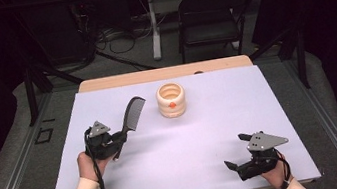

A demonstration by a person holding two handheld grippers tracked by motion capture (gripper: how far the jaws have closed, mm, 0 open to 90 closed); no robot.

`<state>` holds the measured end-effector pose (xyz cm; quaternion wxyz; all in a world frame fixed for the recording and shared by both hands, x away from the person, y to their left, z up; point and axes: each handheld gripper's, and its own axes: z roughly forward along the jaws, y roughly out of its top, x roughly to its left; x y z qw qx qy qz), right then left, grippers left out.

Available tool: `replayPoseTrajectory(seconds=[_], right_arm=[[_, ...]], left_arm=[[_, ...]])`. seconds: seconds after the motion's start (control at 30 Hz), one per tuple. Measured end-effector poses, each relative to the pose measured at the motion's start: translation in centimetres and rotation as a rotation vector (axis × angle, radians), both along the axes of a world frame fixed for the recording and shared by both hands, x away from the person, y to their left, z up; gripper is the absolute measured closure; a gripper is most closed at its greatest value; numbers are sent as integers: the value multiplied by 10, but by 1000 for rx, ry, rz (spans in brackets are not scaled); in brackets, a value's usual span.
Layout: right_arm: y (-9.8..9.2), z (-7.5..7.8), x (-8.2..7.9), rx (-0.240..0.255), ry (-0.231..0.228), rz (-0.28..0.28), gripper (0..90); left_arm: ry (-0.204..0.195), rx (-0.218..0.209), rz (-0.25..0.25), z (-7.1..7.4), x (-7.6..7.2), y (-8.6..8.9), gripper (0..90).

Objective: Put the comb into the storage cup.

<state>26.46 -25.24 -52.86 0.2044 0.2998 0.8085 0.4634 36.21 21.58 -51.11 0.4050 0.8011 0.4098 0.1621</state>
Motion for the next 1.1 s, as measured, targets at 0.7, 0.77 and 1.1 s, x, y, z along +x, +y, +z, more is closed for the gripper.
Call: replayPoseTrajectory(seconds=[0.7,0.77,1.1], right_arm=[[0,0,0,0,3,-1,0],[0,-1,1,0,1,-1,0],[0,0,0,2,4,-3,0]], left_arm=[[-49,-47,0,2,6,-11,725],[-53,-58,1,3,7,-12,725],[-73,-73,-2,5,12,-15,725]])
